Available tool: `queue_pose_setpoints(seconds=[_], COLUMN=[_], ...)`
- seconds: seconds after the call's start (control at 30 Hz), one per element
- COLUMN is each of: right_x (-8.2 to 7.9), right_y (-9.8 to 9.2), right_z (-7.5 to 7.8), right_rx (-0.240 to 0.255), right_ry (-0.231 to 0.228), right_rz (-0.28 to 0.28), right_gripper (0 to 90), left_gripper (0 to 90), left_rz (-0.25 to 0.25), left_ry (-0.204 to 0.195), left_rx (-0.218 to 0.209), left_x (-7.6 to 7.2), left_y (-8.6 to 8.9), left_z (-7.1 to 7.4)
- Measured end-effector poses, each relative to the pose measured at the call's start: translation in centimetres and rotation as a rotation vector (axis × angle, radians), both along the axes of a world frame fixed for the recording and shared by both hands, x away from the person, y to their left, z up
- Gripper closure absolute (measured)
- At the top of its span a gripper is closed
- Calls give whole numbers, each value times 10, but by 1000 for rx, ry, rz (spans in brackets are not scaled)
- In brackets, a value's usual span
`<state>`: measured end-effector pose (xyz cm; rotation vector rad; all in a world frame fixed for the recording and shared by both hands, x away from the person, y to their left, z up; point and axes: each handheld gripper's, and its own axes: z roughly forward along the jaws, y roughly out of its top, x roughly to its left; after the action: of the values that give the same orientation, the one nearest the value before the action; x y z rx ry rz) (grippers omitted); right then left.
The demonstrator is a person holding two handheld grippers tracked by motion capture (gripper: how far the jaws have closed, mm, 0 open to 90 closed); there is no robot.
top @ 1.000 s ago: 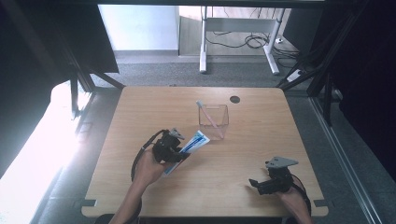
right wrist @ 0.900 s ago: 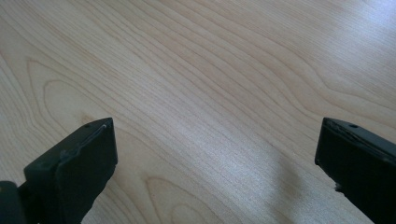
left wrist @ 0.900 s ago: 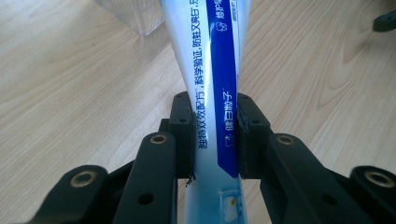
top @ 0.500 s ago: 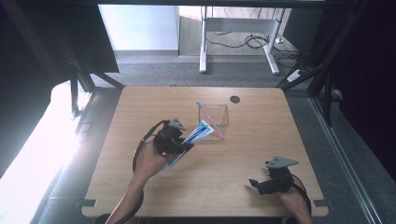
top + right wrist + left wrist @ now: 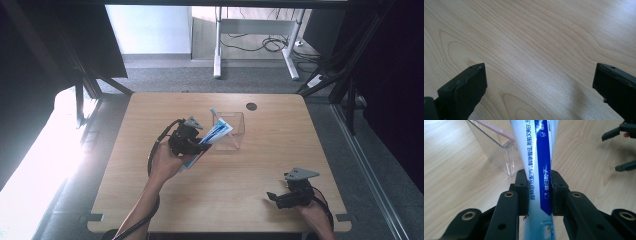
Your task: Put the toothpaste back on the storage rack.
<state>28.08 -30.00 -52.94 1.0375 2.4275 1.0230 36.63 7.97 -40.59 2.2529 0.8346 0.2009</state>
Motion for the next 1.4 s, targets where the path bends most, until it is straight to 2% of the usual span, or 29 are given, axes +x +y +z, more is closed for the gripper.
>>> queue_pose_setpoints(seconds=[0.63, 0.93, 1.4], right_x=[0, 0, -1], right_y=[1, 1, 1], right_z=[0, 0, 1], right_rx=[-4, -3, -1], right_ry=[2, 2, -9], right_rz=[4, 5, 10], right_gripper=[0, 0, 1], left_gripper=[724, 724, 724], left_rz=[29, 19, 7], left_ry=[-35, -58, -101], left_rx=[-31, -19, -36], left_x=[29, 43, 65], left_y=[-14, -27, -49], left_z=[6, 12, 24])
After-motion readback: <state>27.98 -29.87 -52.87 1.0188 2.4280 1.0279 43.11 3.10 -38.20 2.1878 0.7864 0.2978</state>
